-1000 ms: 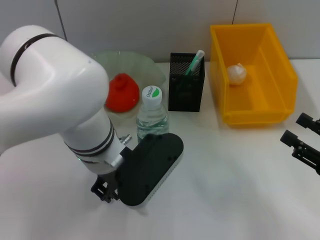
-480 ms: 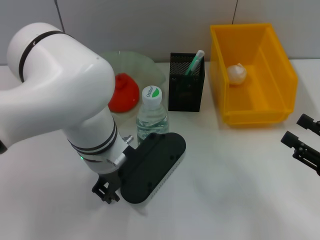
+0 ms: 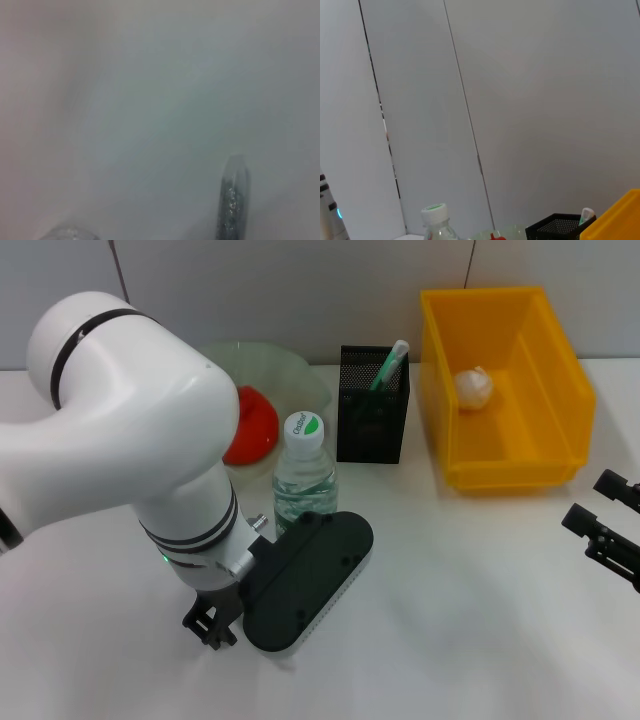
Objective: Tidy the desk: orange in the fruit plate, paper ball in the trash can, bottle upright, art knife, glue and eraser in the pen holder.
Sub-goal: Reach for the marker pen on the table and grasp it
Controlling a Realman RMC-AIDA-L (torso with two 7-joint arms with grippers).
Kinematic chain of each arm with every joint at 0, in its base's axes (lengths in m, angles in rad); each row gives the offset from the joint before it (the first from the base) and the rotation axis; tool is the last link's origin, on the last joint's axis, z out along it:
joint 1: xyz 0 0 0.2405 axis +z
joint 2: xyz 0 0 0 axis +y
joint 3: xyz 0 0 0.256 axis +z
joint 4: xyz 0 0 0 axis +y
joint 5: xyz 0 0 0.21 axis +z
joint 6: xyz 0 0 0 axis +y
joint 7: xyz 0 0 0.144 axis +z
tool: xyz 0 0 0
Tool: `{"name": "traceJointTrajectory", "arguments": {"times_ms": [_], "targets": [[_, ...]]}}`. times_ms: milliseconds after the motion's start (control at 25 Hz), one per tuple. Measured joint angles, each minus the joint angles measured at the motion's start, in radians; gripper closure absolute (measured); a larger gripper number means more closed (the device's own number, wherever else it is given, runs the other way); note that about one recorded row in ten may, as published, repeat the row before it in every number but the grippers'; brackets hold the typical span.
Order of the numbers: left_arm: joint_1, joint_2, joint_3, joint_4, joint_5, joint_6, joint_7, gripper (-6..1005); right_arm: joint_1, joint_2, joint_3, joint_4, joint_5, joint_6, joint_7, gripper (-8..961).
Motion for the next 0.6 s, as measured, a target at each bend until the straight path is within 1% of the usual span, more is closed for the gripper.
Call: {"name": "traceJointTrajectory", "arguments": {"times_ms": [600], "targets": [[-0.006,0.0,0.016,-0.012,0.003,-0.009,-0.009,563,0.0,0.0,0.0,-0.003,0.001,0.001,0.0,244]]}}
